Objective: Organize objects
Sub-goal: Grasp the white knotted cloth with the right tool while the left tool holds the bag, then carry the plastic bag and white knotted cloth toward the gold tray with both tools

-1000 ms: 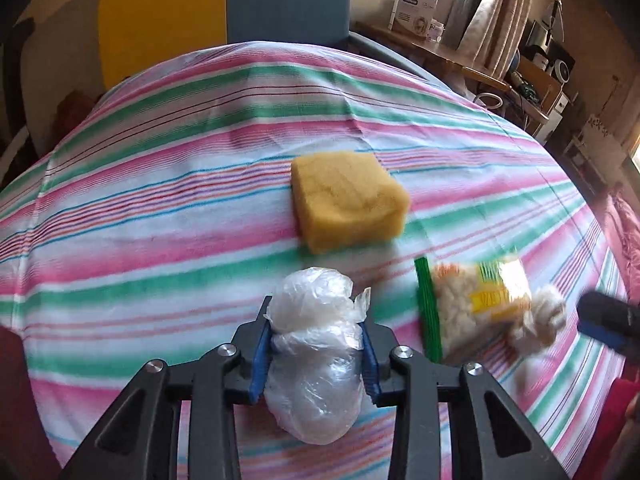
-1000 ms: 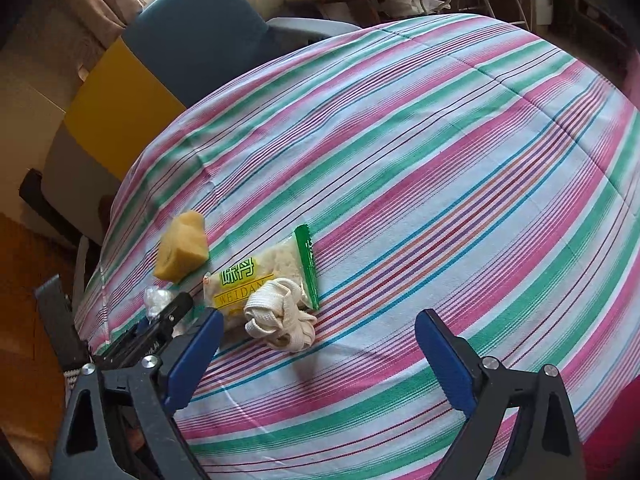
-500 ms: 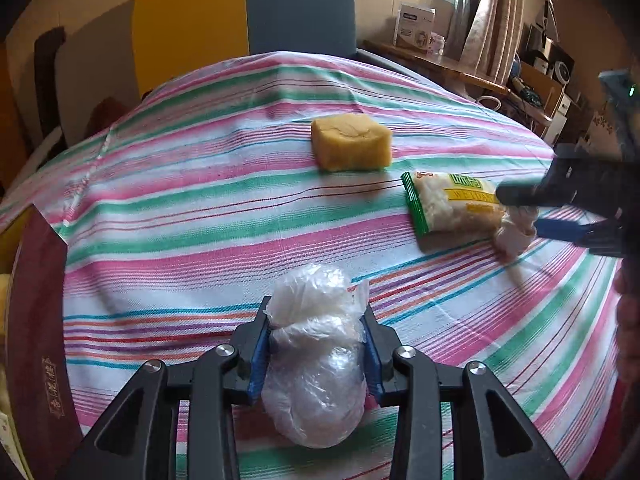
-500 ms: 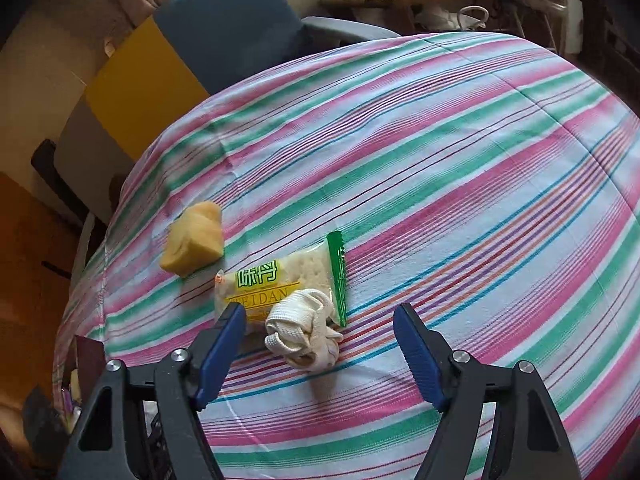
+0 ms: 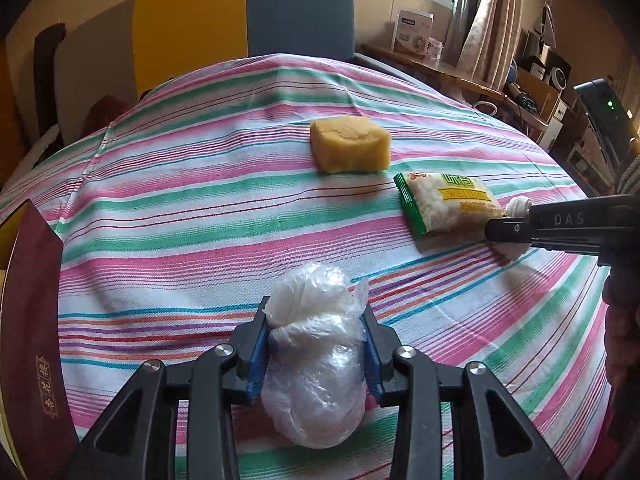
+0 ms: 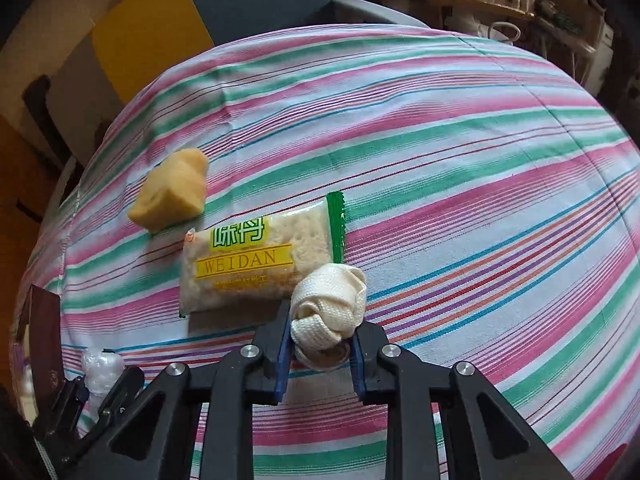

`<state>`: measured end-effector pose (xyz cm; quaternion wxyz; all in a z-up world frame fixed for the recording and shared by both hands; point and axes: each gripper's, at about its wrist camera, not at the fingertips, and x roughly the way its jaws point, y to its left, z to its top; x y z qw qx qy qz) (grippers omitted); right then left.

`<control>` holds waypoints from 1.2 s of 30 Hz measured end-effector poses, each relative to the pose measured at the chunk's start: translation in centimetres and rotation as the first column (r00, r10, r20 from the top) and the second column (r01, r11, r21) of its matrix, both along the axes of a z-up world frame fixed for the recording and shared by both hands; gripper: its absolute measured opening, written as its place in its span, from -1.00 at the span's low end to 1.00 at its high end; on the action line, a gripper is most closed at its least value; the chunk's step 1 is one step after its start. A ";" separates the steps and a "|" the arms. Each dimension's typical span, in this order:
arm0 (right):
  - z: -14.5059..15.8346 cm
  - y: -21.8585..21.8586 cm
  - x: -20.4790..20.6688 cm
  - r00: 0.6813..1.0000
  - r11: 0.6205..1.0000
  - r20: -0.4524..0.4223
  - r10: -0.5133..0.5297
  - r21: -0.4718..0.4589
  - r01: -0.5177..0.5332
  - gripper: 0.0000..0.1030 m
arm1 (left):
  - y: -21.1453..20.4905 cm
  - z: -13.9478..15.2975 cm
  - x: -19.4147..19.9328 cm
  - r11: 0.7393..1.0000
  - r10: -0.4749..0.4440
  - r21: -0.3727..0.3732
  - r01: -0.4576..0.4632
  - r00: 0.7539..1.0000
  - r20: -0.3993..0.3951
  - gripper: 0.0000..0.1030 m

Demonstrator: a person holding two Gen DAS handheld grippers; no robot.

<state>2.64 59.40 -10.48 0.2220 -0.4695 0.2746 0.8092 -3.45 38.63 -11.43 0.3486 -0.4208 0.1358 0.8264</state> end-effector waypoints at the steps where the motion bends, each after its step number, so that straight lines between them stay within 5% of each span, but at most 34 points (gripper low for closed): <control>1: 0.1 -0.3 -0.2 1.000 1.000 0.005 0.004 0.007 -0.004 -0.52 | 0.0 -0.1 0.0 1.000 0.000 0.000 0.000 1.000 0.000 -0.25; 19: 1.0 -2.9 -1.1 0.987 0.989 0.123 0.107 0.093 -0.119 -0.53 | -0.1 -0.1 0.2 1.000 -0.005 -0.004 0.005 1.000 -0.015 -0.25; 36: 1.5 -6.0 -1.3 0.959 0.958 0.112 0.259 0.095 -0.269 -0.53 | 0.1 -0.1 0.4 1.000 -0.003 -0.018 0.003 0.999 -0.037 -0.26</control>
